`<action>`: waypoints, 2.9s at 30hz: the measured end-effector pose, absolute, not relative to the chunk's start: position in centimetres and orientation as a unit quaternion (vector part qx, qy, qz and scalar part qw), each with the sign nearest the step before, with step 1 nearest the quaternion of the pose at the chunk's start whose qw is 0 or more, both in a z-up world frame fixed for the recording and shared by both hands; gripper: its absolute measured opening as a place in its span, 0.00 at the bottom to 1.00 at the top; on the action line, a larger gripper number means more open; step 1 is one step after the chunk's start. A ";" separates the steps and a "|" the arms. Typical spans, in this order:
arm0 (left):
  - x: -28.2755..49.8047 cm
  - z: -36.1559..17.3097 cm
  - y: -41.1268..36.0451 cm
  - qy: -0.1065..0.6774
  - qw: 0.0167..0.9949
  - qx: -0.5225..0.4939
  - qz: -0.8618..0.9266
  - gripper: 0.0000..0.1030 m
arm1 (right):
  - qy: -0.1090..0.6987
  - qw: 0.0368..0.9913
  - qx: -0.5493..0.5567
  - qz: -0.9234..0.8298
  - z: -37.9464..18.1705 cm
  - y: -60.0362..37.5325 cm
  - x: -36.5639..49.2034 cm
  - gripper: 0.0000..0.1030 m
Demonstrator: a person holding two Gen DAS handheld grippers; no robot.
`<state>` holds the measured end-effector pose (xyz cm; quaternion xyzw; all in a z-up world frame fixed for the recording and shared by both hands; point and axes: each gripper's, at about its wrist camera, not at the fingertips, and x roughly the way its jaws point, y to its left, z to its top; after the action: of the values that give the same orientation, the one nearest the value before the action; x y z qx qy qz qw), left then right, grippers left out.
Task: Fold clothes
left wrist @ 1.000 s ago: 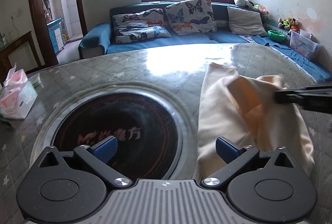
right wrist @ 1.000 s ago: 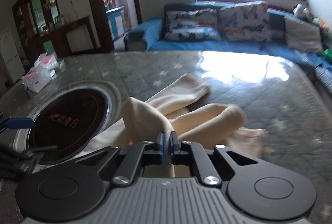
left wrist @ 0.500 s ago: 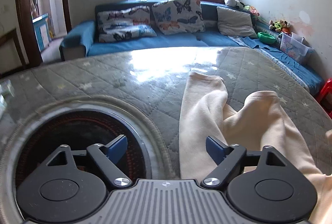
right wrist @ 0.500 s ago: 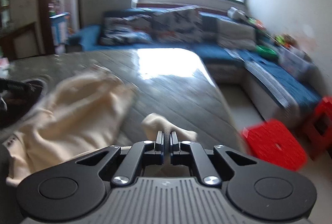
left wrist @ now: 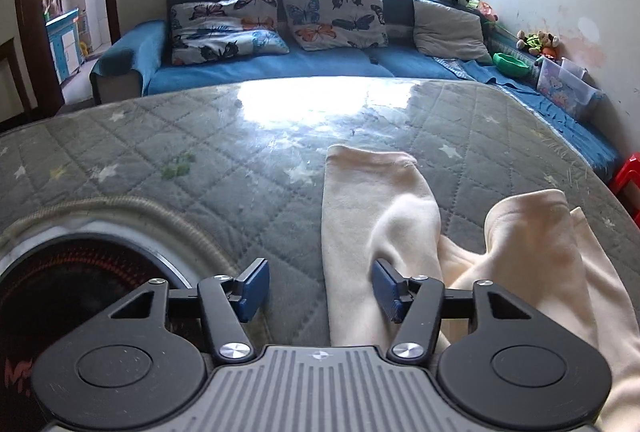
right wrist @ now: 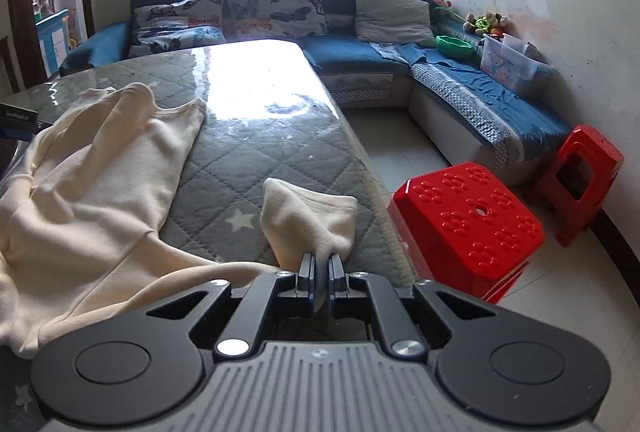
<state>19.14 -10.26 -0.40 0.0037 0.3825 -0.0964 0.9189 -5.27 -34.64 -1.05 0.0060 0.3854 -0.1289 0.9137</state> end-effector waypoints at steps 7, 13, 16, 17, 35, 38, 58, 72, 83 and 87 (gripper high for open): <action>18.5 -0.5 -11.4 0.366 0.922 0.032 -0.118 0.25 | 0.369 0.920 -0.010 -0.134 0.0 -34.6 -5.5 0.08; 18.3 -0.4 -12.2 0.360 0.923 0.050 -0.127 0.04 | 0.344 0.929 -0.021 -0.137 1.4 -34.7 -5.7 0.08; 17.3 0.1 -11.1 0.348 0.930 0.053 -0.101 0.04 | 0.337 0.933 -0.023 -0.121 1.7 -34.1 -5.5 0.09; 16.9 0.2 -10.7 0.344 0.933 0.055 -0.090 0.04 | 0.335 0.935 -0.025 -0.114 1.8 -33.8 -5.4 0.09; 3.9 4.8 1.8 0.312 0.948 0.012 0.054 0.04 | 0.387 0.903 -0.102 0.155 -1.8 -21.3 -3.4 0.18; 2.3 4.5 2.8 0.323 0.944 0.010 0.063 0.04 | 0.395 0.894 -0.121 0.173 -2.1 -20.5 -4.4 0.20; -3.7 4.9 4.3 0.361 0.932 0.008 0.032 0.12 | 0.392 0.889 -0.134 0.197 1.6 -21.7 -5.6 0.27; 1.8 2.7 -5.3 0.377 0.918 0.029 -0.119 0.12 | 0.401 0.912 -0.043 0.071 -0.5 -27.5 7.8 0.27; 3.8 0.3 -5.8 0.399 0.907 0.043 -0.131 0.13 | 0.418 0.907 0.000 0.046 -2.9 -28.9 14.0 0.14; 4.2 0.2 -5.5 0.397 0.908 0.038 -0.127 0.14 | 0.413 0.910 -0.017 0.040 -3.1 -28.2 15.8 0.13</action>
<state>4.16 -5.45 0.17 0.0376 0.3970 -0.1269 0.9082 15.79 -28.22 -3.06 -0.0173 0.4133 0.0403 0.9095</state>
